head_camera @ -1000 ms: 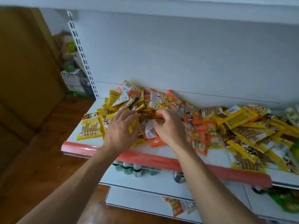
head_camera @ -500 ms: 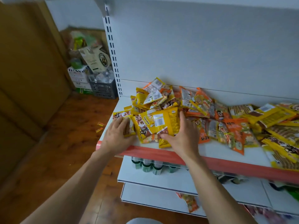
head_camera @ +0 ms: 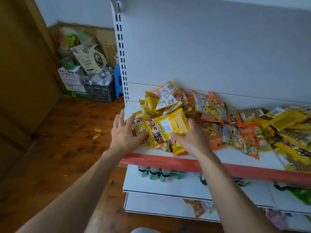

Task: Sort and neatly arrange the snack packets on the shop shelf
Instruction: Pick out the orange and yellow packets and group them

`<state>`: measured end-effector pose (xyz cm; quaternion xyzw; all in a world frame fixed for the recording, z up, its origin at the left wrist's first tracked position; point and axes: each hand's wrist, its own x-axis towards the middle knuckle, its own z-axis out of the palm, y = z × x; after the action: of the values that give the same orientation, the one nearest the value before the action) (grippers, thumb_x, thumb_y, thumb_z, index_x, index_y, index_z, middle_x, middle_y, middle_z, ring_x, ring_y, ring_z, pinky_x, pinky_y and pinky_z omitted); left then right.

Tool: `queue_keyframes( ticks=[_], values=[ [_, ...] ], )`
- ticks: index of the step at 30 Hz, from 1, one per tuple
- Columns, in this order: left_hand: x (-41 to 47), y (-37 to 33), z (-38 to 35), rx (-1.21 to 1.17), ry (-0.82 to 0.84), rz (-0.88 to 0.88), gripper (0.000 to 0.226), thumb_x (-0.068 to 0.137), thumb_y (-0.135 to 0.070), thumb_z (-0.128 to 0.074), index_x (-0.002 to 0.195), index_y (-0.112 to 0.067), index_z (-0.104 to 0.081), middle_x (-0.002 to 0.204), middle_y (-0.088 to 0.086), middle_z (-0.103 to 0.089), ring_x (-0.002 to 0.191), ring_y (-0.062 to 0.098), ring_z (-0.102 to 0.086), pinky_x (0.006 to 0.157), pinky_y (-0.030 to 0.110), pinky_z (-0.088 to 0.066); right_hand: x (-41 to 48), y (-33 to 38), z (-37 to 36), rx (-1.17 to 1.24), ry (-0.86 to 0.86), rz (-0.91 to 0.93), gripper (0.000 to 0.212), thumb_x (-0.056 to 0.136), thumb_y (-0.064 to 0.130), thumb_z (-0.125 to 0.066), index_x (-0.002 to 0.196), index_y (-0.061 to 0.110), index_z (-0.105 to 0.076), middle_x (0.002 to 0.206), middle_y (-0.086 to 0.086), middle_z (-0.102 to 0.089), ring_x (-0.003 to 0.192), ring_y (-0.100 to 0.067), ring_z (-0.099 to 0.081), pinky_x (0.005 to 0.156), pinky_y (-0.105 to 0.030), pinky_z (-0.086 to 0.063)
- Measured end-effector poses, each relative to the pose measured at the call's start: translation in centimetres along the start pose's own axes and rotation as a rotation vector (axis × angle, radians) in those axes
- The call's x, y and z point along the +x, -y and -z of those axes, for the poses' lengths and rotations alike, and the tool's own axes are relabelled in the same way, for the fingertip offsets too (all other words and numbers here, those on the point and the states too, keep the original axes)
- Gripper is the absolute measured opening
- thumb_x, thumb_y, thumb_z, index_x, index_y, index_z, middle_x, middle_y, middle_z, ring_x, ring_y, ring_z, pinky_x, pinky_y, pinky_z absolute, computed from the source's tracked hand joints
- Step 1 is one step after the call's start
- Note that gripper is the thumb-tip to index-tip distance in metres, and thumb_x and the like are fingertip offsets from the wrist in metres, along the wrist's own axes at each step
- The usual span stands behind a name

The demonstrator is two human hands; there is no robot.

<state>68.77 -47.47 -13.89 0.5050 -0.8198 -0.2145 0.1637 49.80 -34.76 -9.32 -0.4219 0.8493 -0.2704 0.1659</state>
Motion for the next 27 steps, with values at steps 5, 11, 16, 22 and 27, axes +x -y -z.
queue_keyframes(
  ticks=[5,11,16,22,27],
  values=[
    [2.4,-2.4,-0.6,-0.345,-0.003,0.164,0.059,0.098,-0.05,-0.04,0.15,-0.021,-0.035,0.154,0.011,-0.036,0.143,0.029,-0.028,0.116,0.05,-0.023,0.5,0.0,0.2,0.059,0.064,-0.09,0.07,0.079,0.053,-0.072,0.136,0.023,-0.045,0.125,-0.001,-0.063,0.108,-0.026,-0.061,0.089,-0.042,-0.051],
    [4.8,-4.4,-0.3,-0.217,0.051,0.317,0.091,0.078,-0.085,-0.038,0.147,-0.027,-0.039,0.147,0.008,-0.045,0.14,0.032,-0.027,0.109,0.055,-0.024,-0.1,-0.8,0.4,0.332,0.046,-0.113,0.041,0.078,0.035,-0.079,0.115,0.027,-0.064,0.108,0.007,-0.071,0.098,-0.019,-0.067,0.086,-0.042,-0.055],
    [6.5,-5.4,-0.2,-0.309,0.091,0.4,0.1,0.07,-0.094,-0.024,0.143,-0.028,-0.044,0.143,0.01,-0.047,0.138,0.035,-0.029,0.105,0.06,-0.025,-0.6,-2.7,3.2,0.67,0.037,-0.122,0.023,0.076,0.022,-0.081,0.095,0.031,-0.072,0.09,0.008,-0.076,0.085,-0.013,-0.072,0.078,-0.037,-0.054],
    [6.9,-5.3,-1.0,-0.371,-0.029,0.446,0.061,0.084,-0.063,-0.052,0.134,-0.03,-0.056,0.136,0.011,-0.049,0.132,0.03,-0.032,0.104,0.052,-0.032,-0.9,-1.8,4.5,0.935,-0.073,-0.034,0.041,0.067,0.03,-0.081,0.107,0.028,-0.07,0.102,0.004,-0.075,0.092,-0.016,-0.073,0.078,-0.037,-0.054],
    [5.8,-5.3,-1.6,-0.394,-0.11,0.31,0.055,0.086,-0.064,-0.048,0.131,-0.035,-0.058,0.126,0.004,-0.06,0.125,0.03,-0.043,0.101,0.051,-0.038,1.0,1.6,2.7,0.837,-0.239,0.029,0.03,0.075,0.031,-0.079,0.101,0.027,-0.065,0.096,0.006,-0.074,0.087,-0.013,-0.071,0.071,-0.033,-0.057]
  ],
)
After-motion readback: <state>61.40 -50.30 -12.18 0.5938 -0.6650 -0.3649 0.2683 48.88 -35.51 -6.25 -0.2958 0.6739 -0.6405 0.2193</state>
